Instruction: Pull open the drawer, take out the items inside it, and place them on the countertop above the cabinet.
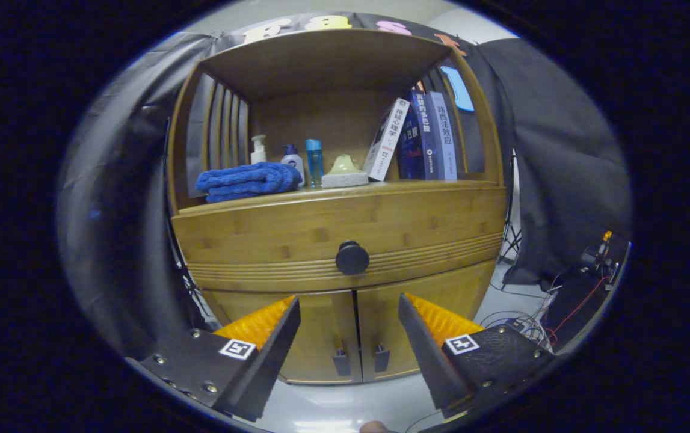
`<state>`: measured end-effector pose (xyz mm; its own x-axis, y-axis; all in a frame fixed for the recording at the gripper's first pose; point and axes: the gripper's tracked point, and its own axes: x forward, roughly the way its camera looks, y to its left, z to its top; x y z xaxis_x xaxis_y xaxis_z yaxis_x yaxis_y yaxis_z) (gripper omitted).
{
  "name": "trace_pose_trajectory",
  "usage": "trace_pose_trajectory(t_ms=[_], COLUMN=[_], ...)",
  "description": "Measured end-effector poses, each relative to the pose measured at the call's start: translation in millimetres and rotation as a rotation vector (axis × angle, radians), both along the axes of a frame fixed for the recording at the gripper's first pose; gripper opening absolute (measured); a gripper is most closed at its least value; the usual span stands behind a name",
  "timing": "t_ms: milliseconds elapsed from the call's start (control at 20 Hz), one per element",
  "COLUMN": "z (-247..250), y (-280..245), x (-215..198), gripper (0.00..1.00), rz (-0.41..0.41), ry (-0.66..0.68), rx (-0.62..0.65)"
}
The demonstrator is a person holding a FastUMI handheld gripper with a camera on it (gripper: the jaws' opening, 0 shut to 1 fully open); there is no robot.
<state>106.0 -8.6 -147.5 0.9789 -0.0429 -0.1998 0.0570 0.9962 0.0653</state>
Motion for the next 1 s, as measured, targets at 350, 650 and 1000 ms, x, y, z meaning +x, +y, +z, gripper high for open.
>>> trace_pose_trajectory(t_ms=[350, 650, 1000], z=[25, 51, 101], y=[4, -3, -1], x=[-64, -78, -88], gripper=[0.98, 0.99, 0.99], rz=[0.004, 0.002, 0.024], ry=[-0.048, -0.039, -0.121], rx=[0.016, 0.034, -0.021])
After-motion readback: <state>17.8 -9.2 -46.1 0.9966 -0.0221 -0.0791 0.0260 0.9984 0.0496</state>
